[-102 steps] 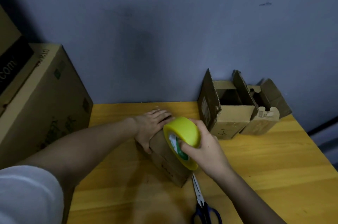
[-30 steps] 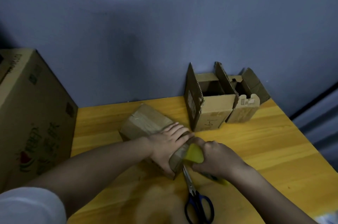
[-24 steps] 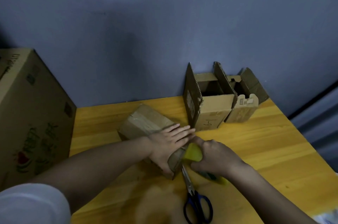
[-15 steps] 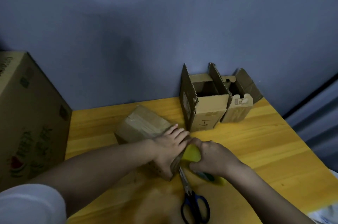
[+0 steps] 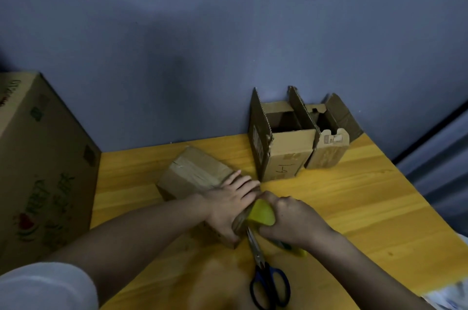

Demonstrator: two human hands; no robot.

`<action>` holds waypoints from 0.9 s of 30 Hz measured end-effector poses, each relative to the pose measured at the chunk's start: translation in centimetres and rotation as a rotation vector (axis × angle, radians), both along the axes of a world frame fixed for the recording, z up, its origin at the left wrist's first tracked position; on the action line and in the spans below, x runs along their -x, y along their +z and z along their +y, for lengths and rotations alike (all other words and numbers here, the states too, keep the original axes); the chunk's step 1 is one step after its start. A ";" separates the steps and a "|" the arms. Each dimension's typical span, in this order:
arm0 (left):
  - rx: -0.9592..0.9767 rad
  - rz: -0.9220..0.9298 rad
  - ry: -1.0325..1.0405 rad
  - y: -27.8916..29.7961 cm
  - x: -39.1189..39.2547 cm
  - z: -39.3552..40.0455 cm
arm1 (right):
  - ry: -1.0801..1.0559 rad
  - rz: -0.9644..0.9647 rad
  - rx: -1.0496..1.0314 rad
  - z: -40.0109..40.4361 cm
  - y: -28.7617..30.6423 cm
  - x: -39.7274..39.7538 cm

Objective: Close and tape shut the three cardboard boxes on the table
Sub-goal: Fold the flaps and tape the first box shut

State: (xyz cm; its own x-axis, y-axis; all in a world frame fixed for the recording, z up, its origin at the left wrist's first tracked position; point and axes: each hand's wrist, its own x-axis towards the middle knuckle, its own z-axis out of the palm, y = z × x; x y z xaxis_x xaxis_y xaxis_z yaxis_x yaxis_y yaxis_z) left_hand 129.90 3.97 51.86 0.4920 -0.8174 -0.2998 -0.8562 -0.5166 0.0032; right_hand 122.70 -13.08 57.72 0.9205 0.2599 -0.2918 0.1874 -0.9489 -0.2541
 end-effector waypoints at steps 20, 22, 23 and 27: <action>0.153 0.079 0.211 -0.8 0.3 -0.2 | -0.096 0.340 0.285 2.0 -5.1 -1.2; 0.181 0.034 0.412 -1.3 1.1 -1.2 | -0.109 0.325 0.243 2.1 -5.3 -0.9; 0.178 0.009 0.525 -1.6 1.5 -1.7 | -0.114 0.315 0.223 2.1 -5.2 -0.7; 0.109 -0.026 0.685 -1.7 2.3 -2.3 | -0.156 0.313 0.136 1.9 -5.4 -0.1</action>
State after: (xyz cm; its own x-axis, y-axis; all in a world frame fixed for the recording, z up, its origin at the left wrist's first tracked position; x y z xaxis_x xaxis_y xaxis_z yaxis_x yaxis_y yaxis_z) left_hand 127.59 1.63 50.13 0.9138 -0.3446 -0.2150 -0.3375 -0.9387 0.0702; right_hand 122.83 -11.16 52.33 0.8067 0.0632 -0.5875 -0.0288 -0.9889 -0.1458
